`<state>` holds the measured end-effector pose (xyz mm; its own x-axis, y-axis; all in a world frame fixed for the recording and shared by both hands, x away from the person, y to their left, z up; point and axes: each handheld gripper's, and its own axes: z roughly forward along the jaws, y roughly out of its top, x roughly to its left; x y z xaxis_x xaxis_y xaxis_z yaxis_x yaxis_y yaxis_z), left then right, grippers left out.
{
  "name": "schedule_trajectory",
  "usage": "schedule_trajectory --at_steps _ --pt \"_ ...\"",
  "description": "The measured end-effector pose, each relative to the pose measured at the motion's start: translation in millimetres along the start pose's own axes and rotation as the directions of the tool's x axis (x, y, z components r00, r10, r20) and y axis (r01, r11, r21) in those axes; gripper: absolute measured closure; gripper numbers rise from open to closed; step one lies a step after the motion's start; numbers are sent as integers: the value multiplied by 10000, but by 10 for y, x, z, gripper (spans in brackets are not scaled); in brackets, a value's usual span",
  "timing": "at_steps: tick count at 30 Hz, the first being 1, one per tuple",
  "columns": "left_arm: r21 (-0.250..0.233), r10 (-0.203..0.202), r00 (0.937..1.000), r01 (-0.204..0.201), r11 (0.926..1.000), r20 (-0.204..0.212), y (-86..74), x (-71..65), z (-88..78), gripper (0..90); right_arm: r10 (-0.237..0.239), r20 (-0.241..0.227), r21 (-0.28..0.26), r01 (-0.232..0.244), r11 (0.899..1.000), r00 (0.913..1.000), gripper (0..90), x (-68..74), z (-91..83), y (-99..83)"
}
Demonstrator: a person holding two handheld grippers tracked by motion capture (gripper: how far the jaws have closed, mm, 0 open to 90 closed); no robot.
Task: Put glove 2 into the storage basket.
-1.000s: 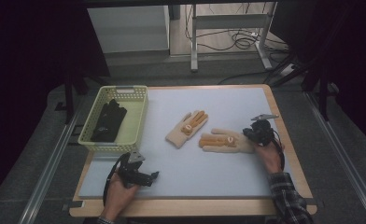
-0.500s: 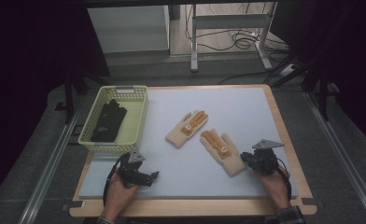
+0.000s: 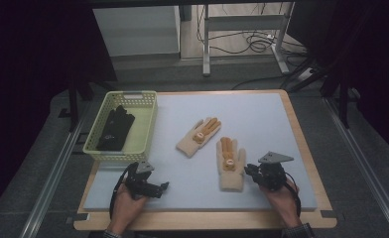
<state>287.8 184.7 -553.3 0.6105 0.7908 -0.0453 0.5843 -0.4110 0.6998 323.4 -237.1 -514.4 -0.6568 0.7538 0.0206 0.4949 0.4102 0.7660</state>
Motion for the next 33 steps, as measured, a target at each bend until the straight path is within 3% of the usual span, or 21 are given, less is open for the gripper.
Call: schedule_trajectory --at_steps 3,6,7,10,13,19,24,27,31,33 --pt "-2 0 10000 0 10000 -1 0 0 0 12 39 -3 6 -39 10000 10000 649 -25 121 62" --pt "-3 -1 10000 1 10000 -1 -1 -1 -1 12 44 135 277 -48 9996 9999 626 -34 246 70" --pt "-6 -1 10000 1 10000 0 -1 0 -1 12 44 106 381 -48 9993 9999 640 -37 283 60" --pt "-2 6 10000 -6 10000 -3 -1 -1 -1 12 313 -118 196 -311 9993 9994 834 -45 305 38" --pt "-3 4 10000 -4 10000 -1 0 -1 0 12 153 -30 192 -152 9997 9999 865 -5 308 41" --pt "-2 -6 10000 6 10000 0 0 -1 0 12 52 330 152 -57 9999 9994 872 -31 159 94" --pt "1 -11 10000 11 10000 4 0 0 1 12 46 1031 18 -48 10000 9947 871 -175 -161 189" --pt "2 -11 10000 11 10000 2 0 0 1 12 116 1015 39 -120 9999 9948 871 -196 -240 212" --pt "2 -7 10000 7 10000 1 0 0 0 12 -193 912 159 179 9997 9956 871 -91 -243 293" --pt "1 -5 10000 5 10000 1 0 0 0 12 -645 741 177 634 9978 9952 870 48 -190 431"
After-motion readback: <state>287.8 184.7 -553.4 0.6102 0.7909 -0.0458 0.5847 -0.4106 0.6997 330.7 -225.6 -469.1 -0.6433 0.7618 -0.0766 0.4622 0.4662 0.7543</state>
